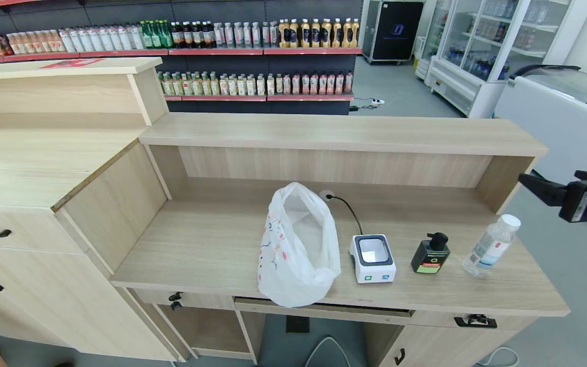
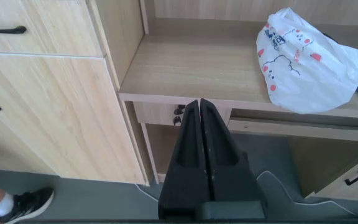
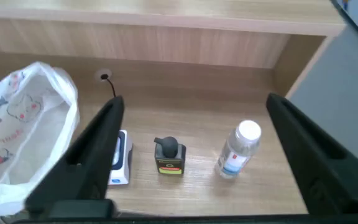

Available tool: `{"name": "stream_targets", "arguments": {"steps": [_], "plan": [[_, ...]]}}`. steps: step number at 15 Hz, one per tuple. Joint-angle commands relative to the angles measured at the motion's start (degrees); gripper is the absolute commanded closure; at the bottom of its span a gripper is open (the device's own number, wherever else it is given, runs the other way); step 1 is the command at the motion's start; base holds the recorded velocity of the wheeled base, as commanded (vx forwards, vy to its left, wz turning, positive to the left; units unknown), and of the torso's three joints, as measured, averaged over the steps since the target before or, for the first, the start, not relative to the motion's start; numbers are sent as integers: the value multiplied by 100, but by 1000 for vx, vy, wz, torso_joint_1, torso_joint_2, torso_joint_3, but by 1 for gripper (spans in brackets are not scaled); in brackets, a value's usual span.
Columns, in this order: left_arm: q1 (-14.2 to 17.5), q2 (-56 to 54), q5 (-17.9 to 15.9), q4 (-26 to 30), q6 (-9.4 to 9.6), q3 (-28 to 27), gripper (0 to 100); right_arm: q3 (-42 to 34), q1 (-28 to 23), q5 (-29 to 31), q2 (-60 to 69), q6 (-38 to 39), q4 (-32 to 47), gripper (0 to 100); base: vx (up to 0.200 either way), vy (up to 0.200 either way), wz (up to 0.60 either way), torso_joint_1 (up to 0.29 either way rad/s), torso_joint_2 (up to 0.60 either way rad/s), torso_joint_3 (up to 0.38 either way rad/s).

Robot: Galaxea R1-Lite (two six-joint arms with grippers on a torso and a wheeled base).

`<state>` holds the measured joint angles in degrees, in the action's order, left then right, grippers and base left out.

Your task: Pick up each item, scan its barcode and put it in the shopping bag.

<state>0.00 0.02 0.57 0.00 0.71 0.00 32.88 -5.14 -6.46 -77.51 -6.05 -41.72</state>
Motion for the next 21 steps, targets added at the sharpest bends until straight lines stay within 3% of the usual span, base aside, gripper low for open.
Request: {"name": "stream_targets", "arguments": {"steps": [1, 5, 10, 16, 21], "plan": [[0, -2, 4, 0, 0, 0, 100, 26, -110, -338, -1012, -406, -205, 0, 0, 0, 0, 0, 0, 0], [0, -2, 4, 0, 0, 0, 100, -27, -408, -962, -1645, -1303, -372, 0, 0, 0, 0, 0, 0, 0], [0, -2, 4, 0, 0, 0, 100, -150, -1648, -1437, -2524, -2797, -671, 0, 0, 0, 0, 0, 0, 0], [0, -2, 4, 0, 0, 0, 100, 96, -1656, -1929, -3420, -3403, -671, 0, 0, 0, 0, 0, 0, 0], [0, -2, 4, 0, 0, 0, 100, 483, -1613, -2597, -3904, -3412, -618, 0, 0, 0, 0, 0, 0, 0]]}}
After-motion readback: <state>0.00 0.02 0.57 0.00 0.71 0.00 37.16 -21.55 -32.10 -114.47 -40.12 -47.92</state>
